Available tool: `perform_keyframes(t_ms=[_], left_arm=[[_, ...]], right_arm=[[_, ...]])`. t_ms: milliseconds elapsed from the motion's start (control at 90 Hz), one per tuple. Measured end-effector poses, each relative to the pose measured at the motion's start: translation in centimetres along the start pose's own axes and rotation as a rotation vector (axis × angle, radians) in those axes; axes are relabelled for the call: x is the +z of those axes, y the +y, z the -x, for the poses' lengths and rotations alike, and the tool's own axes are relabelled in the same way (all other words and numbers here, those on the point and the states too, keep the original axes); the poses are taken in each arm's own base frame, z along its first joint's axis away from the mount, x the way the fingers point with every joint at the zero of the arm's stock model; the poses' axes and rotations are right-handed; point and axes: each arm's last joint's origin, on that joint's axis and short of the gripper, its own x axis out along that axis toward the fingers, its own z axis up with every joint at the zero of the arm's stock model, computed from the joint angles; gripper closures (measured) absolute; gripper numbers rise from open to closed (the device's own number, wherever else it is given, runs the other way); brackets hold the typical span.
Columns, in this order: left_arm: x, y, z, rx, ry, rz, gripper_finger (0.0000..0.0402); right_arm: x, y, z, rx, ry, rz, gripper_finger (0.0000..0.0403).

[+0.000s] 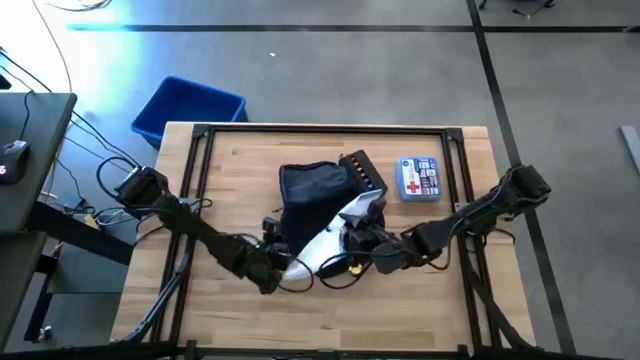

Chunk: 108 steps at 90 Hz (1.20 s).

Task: Unpack backpack
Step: Put the white zip bag into the backpack

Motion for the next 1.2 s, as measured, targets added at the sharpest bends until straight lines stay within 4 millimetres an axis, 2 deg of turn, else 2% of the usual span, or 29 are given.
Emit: perform_keyframes(t_ms=[178,333,522,656,767,922,1078,1200], left_arm=[[-0.1,0.7,-2.2,-0.233,-0.008,0.087,0.0298],[0.1,0.9,-3.2,-0.401,-0.069,0.154,0.0298],[1.4,0.3,-2.9,-0.51,-0.286,0.176,0.0304],[2.7,-0.4,-2.1,-0.514,-0.442,0.135,0.0315],[3.4,-0.6,-0.7,-0.468,-0.512,0.097,0.0321],[4.5,-0.2,3.1,-0.336,-0.553,0.069,0.0323],[4.6,1.1,7.1,-0.104,-0.545,0.066,0.0323],[4.1,2.0,8.8,-0.03,-0.554,0.09,0.0323]], right_arm=[[-0.1,0.1,0.3,-0.032,0.015,0.031,0.0403],[0.0,-0.2,0.0,-0.068,0.019,-0.012,0.0403],[0.3,-0.8,-0.7,-0.079,-0.001,-0.154,0.0403],[1.3,-1.3,-1.0,-0.05,-0.08,-0.226,0.0403],[2.2,-1.8,-0.9,-0.037,-0.165,-0.267,0.0403],[3.1,-2.7,-1.2,0.013,-0.282,-0.337,0.0403],[2.9,-2.9,-3.3,0.1,-0.364,-0.343,0.0403],[2.2,-2.8,-5.2,0.125,-0.379,-0.255,0.0403]])
